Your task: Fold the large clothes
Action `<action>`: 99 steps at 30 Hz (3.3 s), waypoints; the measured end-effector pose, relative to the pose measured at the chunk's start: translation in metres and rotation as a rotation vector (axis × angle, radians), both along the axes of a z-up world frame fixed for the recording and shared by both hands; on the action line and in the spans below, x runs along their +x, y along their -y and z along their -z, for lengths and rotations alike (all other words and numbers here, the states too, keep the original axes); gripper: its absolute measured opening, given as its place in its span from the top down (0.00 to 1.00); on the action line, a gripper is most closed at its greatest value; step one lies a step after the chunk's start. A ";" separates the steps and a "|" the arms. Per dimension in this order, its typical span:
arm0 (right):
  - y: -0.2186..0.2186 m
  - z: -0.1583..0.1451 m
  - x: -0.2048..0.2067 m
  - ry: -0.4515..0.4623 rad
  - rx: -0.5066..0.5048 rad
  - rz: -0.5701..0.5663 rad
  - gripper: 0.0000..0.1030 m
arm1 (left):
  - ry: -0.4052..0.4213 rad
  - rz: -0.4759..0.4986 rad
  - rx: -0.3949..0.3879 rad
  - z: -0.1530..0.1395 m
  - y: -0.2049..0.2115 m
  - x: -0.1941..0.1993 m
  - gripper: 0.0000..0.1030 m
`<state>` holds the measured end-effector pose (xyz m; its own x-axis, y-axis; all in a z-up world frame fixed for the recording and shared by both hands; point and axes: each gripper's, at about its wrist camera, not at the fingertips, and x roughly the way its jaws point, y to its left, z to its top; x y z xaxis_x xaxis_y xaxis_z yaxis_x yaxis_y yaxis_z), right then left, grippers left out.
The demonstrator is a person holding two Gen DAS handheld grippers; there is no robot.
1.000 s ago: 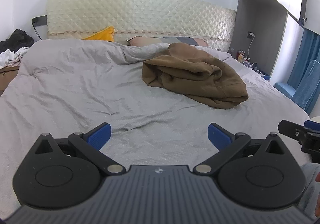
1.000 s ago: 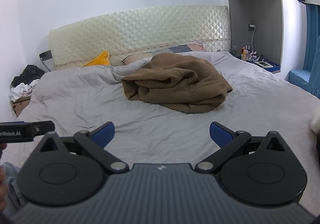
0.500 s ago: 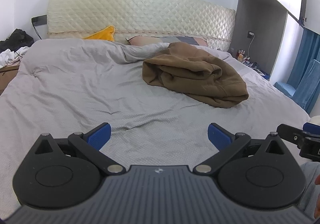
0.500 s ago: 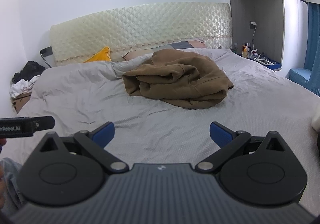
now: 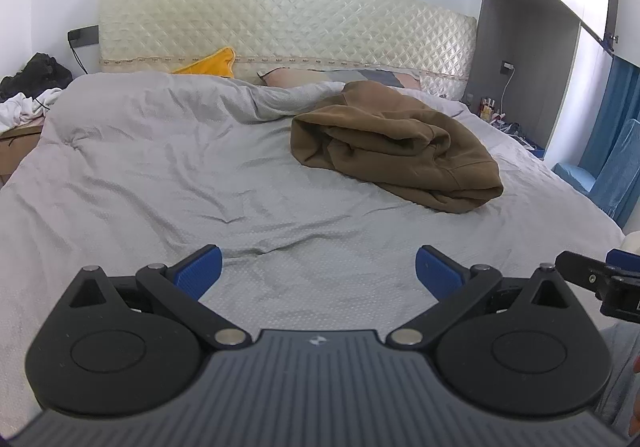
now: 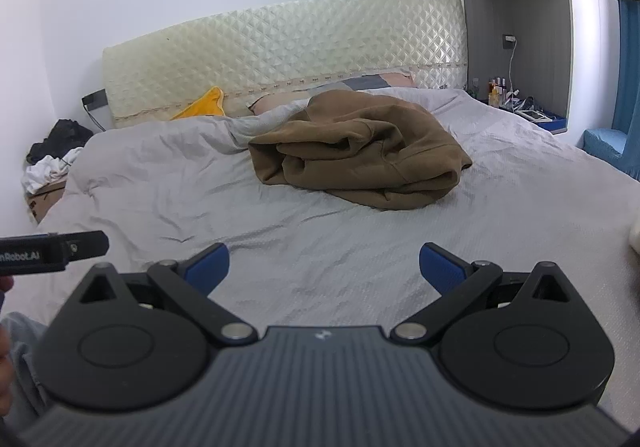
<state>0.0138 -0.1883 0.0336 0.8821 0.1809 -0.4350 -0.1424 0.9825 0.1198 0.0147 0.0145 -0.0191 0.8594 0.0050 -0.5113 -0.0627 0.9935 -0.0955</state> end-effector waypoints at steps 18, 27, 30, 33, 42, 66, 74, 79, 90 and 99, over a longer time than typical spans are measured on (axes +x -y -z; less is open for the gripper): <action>0.002 0.002 0.000 -0.006 0.006 0.005 0.00 | -0.005 0.009 -0.008 0.004 -0.001 0.000 0.00; 0.005 0.007 0.002 -0.014 0.030 0.012 0.00 | -0.018 0.020 -0.020 0.010 0.003 0.007 0.00; 0.005 0.010 0.002 -0.018 0.032 0.016 0.00 | -0.020 0.018 -0.018 0.012 0.004 0.008 0.00; 0.007 0.016 0.006 -0.019 0.038 0.020 0.00 | 0.008 0.004 -0.007 0.019 0.002 0.013 0.00; 0.013 0.040 0.027 -0.018 0.013 0.036 0.00 | -0.033 0.017 -0.002 0.042 -0.003 0.050 0.00; 0.038 0.012 0.154 -0.033 0.285 -0.073 0.11 | -0.073 0.131 -0.263 0.026 -0.019 0.228 0.00; 0.034 0.023 0.282 -0.117 0.388 -0.086 0.20 | -0.063 0.186 -0.435 0.038 -0.032 0.368 0.00; 0.029 0.051 0.367 -0.122 0.457 -0.076 0.19 | -0.058 0.230 -0.534 0.071 -0.046 0.463 0.00; 0.032 0.117 0.490 -0.161 0.644 0.001 0.20 | -0.107 0.210 -0.809 0.163 -0.074 0.633 0.26; 0.042 0.105 0.512 -0.204 0.693 0.037 0.62 | -0.094 0.144 -0.755 0.135 -0.078 0.663 0.90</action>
